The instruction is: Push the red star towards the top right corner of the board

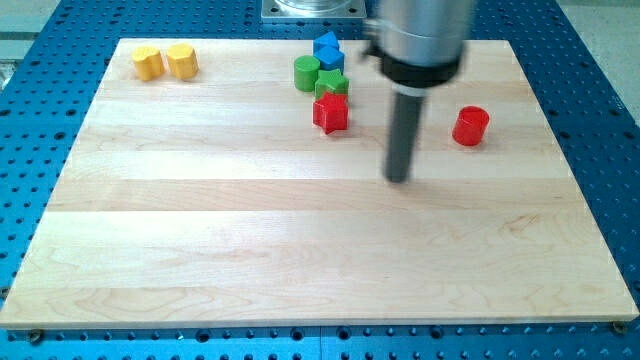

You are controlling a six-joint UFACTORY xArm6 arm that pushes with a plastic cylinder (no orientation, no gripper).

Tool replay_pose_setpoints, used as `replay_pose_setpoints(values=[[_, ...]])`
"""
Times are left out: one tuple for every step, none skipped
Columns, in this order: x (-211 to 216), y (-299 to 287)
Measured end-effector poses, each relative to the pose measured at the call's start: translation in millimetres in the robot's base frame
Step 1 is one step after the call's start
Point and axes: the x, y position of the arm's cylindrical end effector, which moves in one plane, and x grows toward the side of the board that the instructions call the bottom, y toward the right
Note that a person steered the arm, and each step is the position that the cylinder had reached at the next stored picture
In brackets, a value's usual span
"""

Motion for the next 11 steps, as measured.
replay_pose_setpoints(values=[[-22, 73], [-77, 57], [-116, -5], [-99, 32], [-100, 84], [-130, 93], [-146, 8], [-146, -13], [-143, 56], [-175, 87], [-189, 36]])
